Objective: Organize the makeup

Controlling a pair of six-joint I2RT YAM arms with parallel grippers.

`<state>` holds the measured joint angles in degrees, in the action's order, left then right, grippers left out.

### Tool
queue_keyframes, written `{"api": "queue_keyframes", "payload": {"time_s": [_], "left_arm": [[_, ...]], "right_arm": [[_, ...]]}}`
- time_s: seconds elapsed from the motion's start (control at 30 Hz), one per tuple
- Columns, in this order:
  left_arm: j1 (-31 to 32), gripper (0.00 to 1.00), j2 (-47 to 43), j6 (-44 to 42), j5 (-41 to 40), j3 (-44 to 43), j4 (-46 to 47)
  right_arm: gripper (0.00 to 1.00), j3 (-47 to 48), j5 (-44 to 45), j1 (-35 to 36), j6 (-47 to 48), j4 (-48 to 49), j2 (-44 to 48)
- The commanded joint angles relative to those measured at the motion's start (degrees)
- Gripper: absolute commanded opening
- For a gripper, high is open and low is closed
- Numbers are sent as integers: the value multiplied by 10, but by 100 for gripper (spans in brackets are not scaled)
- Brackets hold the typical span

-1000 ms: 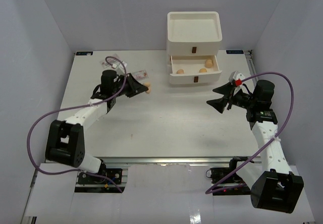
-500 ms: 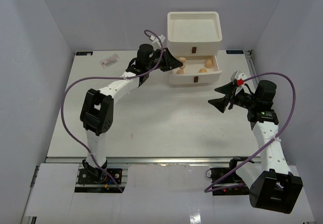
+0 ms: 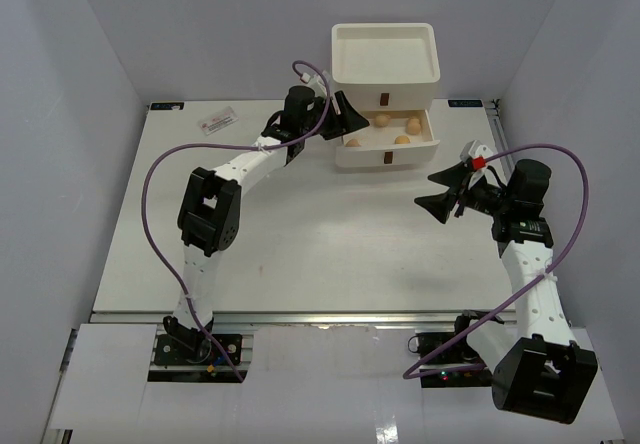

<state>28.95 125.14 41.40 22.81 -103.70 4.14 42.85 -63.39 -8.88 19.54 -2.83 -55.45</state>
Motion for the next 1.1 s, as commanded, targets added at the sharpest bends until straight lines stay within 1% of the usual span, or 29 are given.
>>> {"api": "queue_keyframes", "payload": {"time_s": [0.0, 0.1, 0.13, 0.2, 0.23, 0.33, 0.37, 0.43, 0.5, 0.6, 0.63, 0.7, 0.77, 0.83, 1.0, 1.07], "left_arm": [[4, 76, -48, 0, -7, -12, 5], [4, 76, -83, -14, -5, 11, 9], [4, 76, -96, -16, -4, 21, 10], [3, 76, -151, -46, 0, 72, 12], [1, 76, -161, -59, 4, 82, 13], [-8, 77, -281, -107, 41, 192, 27], [-16, 77, -316, -114, 59, 241, 31], [-32, 78, -387, -130, 83, 329, 35], [-52, 79, -451, -142, 96, 403, 38], [-70, 85, -549, -162, 89, 512, 23], [-74, 86, -573, -173, 82, 536, 23], [-81, 89, -637, -203, 54, 591, -10], [-82, 92, -661, -225, 41, 609, -28], [-83, 93, -696, -240, 19, 631, -38], [-89, 94, -720, -249, -1, 627, -49], [-90, 94, -723, -252, -8, 626, -61]], "right_arm": [[76, 6, -41, -8, 23, 6, -2], [77, 5, -125, -9, 78, -26, -12], [77, 5, -130, -9, 102, -40, -14], [77, -1, -182, -9, 196, -93, -15], [77, -3, -191, -9, 206, -97, -15], [78, -18, -202, -7, 303, -140, -12], [79, -22, -199, -6, 339, -150, -14], [80, -17, -163, 19, 406, -174, -18], [78, -5, -108, 51, 443, -189, -31], [71, 35, 6, 116, 512, -232, -64], [68, 49, 40, 131, 525, -244, -76], [56, 104, 121, 171, 565, -284, -113], [49, 131, 166, 183, 575, -294, -159], [44, 178, 210, 195, 588, -303, -219], [30, 232, 297, 211, 597, -291, -327], [28, 239, 331, 224, 594, -280, -359]]}}
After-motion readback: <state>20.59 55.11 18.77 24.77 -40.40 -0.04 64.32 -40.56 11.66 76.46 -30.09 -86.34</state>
